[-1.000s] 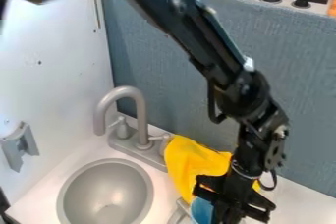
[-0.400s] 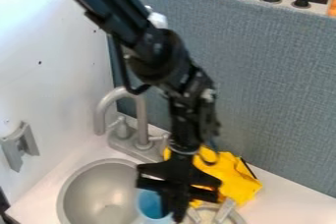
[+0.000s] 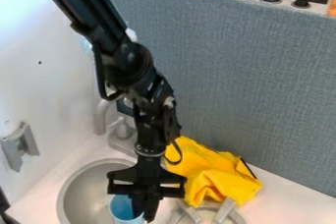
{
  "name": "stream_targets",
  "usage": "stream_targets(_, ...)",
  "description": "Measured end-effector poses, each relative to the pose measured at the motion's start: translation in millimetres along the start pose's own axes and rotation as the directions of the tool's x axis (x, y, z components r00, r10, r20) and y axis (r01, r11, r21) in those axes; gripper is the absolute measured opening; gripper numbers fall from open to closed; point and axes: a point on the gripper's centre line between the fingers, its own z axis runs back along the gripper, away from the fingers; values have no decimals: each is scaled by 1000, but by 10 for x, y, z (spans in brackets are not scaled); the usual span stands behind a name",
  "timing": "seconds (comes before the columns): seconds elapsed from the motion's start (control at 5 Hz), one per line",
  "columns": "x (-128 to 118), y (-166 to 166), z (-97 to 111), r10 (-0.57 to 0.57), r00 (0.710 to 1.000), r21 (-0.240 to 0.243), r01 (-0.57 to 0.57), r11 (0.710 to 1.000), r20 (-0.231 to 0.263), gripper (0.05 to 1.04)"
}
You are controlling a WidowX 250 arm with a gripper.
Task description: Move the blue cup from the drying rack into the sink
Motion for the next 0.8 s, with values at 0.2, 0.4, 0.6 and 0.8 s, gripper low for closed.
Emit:
stream_targets(0.2,23,-64,-161,-59,998,-33,59,998,8,94)
stream_targets(0.4,16,-109,-277,-87,996,-50,86,995,-10,93)
stream_targets(0.6,36,-166,-305,-98,995,-72,97,993,-17,93)
stream_targets(0.8,46,-156,-297,-95,995,-59,93,994,-28,117)
